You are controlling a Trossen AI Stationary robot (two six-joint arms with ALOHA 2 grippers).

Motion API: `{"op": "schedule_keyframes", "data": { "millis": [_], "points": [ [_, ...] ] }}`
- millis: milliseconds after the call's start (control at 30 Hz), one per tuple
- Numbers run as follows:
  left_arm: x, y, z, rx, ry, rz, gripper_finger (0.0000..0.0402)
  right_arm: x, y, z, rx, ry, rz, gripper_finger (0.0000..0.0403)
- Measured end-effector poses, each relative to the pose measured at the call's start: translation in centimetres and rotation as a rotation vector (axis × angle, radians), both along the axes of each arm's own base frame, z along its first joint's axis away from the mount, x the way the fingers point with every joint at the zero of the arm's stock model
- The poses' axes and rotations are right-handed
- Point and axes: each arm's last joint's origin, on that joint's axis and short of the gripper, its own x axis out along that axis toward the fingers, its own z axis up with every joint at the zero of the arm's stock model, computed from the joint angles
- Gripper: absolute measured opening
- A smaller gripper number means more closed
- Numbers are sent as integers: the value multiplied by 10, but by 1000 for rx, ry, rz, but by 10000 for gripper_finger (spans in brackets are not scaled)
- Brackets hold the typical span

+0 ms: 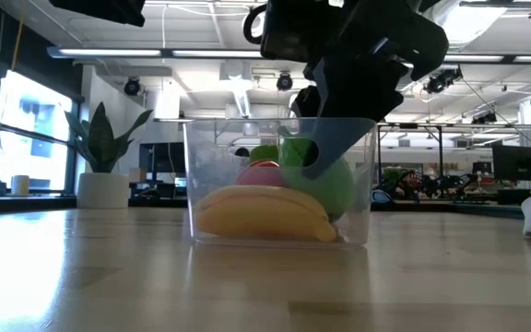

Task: Pick and placing Produce into tupperware
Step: Put the melon into the transparent bin, then return to Home Position

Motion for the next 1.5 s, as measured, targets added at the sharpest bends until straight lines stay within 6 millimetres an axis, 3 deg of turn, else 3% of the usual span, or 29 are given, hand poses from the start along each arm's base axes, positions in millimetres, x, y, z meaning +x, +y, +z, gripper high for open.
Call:
{"op": "schedule_keyframes", "data": {
  "millis": [900, 1167, 1500],
  "points": [
    [0, 0, 0, 0, 0, 0, 111, -1, 0, 7, 1, -24, 15, 262],
    [0, 0, 0, 0, 0, 0, 111, -9, -3, 32, 14, -65, 11, 262],
    [0, 0, 0, 0, 0, 0, 111, -43, -17, 102, -15, -216, -43, 245]
  ]
}}
